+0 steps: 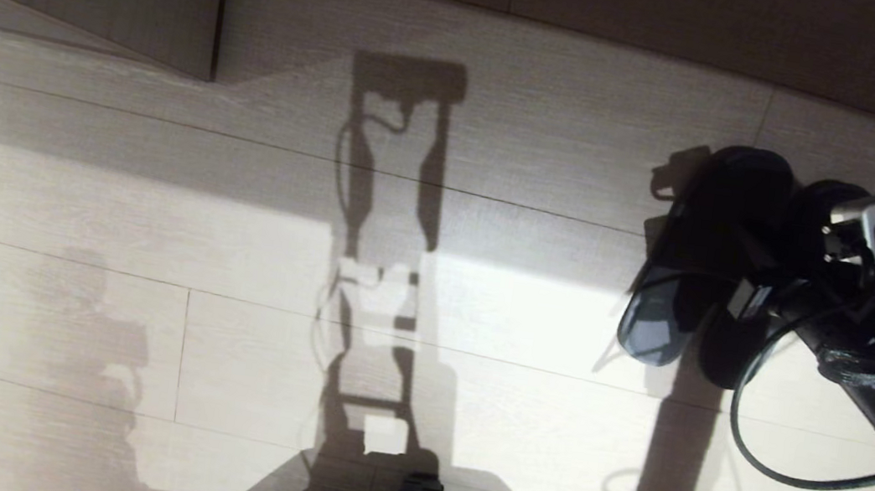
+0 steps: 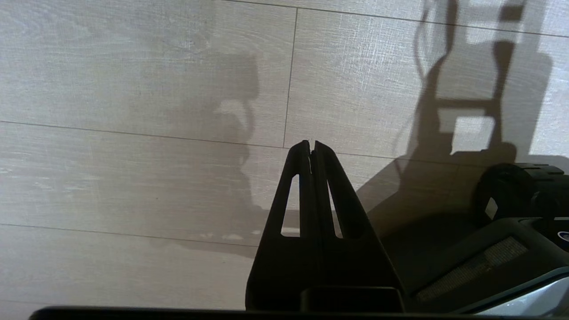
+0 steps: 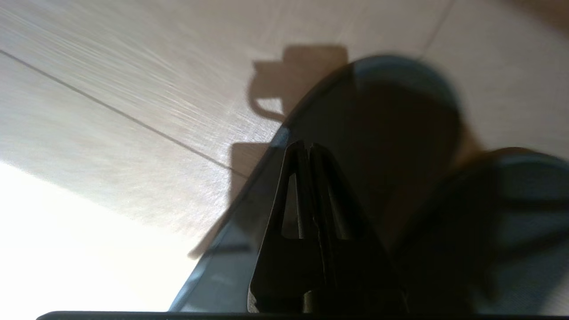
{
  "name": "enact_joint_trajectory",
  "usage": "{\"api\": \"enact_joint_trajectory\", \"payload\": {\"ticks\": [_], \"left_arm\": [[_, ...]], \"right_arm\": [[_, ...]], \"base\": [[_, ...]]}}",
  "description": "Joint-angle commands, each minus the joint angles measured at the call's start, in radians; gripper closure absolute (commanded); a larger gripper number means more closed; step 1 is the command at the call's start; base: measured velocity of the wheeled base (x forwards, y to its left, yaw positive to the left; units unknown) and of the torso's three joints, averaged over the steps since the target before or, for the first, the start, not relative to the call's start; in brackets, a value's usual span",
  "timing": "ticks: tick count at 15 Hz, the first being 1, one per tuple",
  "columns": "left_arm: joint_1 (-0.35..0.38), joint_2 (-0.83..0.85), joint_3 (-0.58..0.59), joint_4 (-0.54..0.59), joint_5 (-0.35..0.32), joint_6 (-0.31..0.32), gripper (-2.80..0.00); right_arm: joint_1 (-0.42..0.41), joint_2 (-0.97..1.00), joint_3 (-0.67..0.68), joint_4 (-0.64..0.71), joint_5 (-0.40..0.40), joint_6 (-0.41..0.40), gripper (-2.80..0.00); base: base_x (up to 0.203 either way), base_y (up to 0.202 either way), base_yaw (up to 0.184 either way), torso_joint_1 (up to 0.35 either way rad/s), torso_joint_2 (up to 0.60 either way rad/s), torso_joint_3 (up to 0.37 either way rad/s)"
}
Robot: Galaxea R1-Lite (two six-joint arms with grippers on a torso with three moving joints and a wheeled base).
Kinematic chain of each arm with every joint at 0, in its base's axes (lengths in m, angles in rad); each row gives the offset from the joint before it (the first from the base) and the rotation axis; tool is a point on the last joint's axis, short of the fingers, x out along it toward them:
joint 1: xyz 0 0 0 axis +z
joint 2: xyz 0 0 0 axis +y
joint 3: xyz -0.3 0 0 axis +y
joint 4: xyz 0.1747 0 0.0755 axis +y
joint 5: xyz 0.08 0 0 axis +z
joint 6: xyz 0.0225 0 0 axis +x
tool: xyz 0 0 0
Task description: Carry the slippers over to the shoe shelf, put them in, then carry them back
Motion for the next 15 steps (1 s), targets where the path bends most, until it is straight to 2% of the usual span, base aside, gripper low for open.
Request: {"api": "enact_joint_trajectory", "payload": {"ticks": [1, 4, 7, 10, 12, 15], "left_arm": [[0.0, -0.002, 0.002, 0.0, 0.001, -0.001, 0.0], [0.0, -0.002, 0.002, 0.0, 0.001, -0.001, 0.0], [0.0, -0.002, 0.002, 0.0, 0.001, -0.001, 0.0], [0.0, -0.002, 0.002, 0.0, 0.001, -0.001, 0.0], [0.0, 0.0, 0.002, 0.0, 0.001, -0.001, 0.0], [0.0, -0.002, 0.002, 0.0, 0.001, -0.001, 0.0]], "right_arm": [[0.001, -0.157, 0.071, -0.006, 0.003, 0.002, 0.0], [-0.002, -0.344, 0.199, 0.022, 0.001, 0.026, 0.0], [-0.003, -0.558, 0.271, 0.134, -0.003, 0.038, 0.0], [-0.006, -0.783, 0.282, 0.339, -0.005, 0.043, 0.0], [-0.022, -0.989, 0.288, 0.521, -0.005, 0.058, 0.0], [-0.071, -1.255, 0.304, 0.788, 0.003, 0.137, 0.0]], "base": [[0.0, 0.0, 0.0, 0.0, 0.0, 0.0], [0.0, 0.0, 0.0, 0.0, 0.0, 0.0], [0.0, 0.0, 0.0, 0.0, 0.0, 0.0], [0.0, 0.0, 0.0, 0.0, 0.0, 0.0], [0.0, 0.0, 0.0, 0.0, 0.0, 0.0], [0.0, 0.0, 0.0, 0.0, 0.0, 0.0]]}}
